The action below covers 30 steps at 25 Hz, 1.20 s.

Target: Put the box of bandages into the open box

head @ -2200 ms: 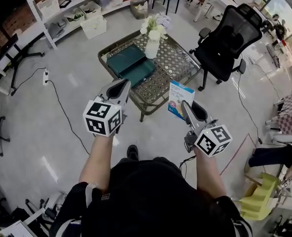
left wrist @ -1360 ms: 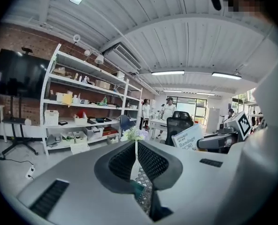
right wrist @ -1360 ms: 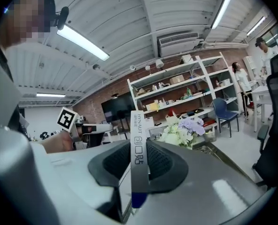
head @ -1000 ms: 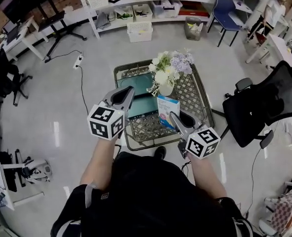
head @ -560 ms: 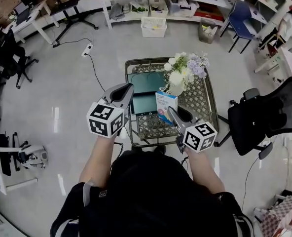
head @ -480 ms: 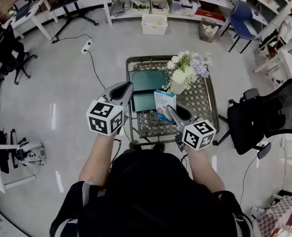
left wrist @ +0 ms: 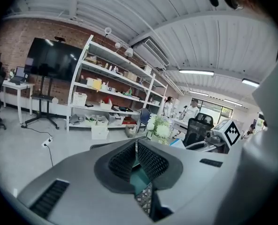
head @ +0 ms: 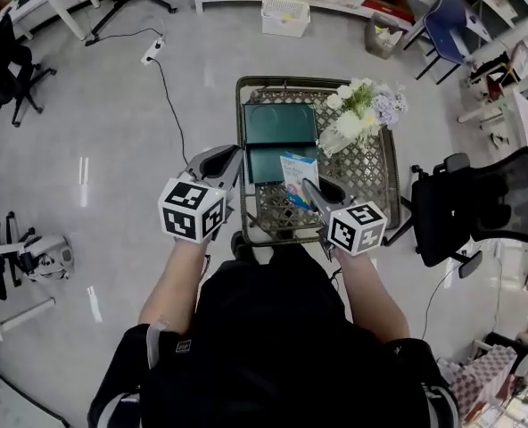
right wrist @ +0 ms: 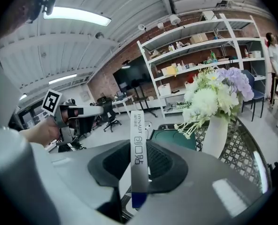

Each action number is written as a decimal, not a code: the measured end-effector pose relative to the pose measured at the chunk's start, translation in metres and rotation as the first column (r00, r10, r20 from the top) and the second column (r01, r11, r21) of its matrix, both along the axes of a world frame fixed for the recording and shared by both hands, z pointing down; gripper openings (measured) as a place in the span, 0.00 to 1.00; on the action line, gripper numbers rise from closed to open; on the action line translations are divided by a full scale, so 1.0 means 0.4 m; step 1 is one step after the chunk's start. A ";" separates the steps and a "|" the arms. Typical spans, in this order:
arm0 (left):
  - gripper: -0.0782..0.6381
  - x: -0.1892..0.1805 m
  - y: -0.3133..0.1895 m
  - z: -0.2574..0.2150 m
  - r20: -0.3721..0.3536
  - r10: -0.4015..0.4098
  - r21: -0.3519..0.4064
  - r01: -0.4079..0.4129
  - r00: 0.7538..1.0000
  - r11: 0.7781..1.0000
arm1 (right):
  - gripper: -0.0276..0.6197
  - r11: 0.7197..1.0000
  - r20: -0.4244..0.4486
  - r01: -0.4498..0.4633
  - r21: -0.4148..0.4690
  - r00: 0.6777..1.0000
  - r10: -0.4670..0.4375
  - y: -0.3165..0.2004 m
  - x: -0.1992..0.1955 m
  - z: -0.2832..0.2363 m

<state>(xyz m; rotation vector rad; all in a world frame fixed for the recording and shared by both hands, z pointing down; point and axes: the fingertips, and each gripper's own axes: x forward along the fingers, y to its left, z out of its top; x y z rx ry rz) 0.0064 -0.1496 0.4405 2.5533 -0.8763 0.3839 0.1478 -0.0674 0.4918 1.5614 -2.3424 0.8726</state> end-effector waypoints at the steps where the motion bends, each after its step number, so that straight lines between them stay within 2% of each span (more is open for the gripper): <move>1: 0.14 0.000 -0.004 0.008 0.002 -0.004 -0.006 0.004 1.000 1.000 | 0.20 1.000 -0.006 0.009 -0.009 1.000 -0.010 -0.009 -0.001 0.012; 6: 0.14 -0.001 -0.037 0.040 0.034 -0.026 -0.027 0.026 0.999 0.999 | 0.20 0.997 -0.036 0.055 -0.045 0.998 -0.056 -0.069 0.004 0.075; 10: 0.14 -0.001 -0.070 0.078 0.064 -0.056 -0.071 0.060 0.996 0.996 | 0.20 0.991 -0.082 0.112 -0.075 0.990 -0.118 -0.118 0.004 0.138; 15: 0.14 0.017 -0.095 0.122 0.092 -0.063 -0.116 0.073 0.994 0.991 | 0.20 0.964 -0.203 0.241 -0.110 0.944 -0.260 -0.165 -0.025 0.224; 23: 0.14 0.009 -0.100 0.202 0.125 -0.086 -0.190 0.108 0.988 0.976 | 0.20 0.928 -0.232 0.314 -0.200 0.905 -0.356 -0.204 -0.055 0.357; 26: 0.14 -0.012 -0.096 0.223 0.131 -0.105 -0.209 0.131 0.986 0.969 | 0.20 0.913 -0.307 0.345 -0.216 0.864 -0.399 -0.216 -0.055 0.391; 30: 0.14 -0.033 -0.092 0.242 0.130 -0.130 -0.226 0.157 0.983 0.961 | 0.20 0.877 -0.430 0.405 -0.259 0.764 -0.480 -0.214 -0.052 0.446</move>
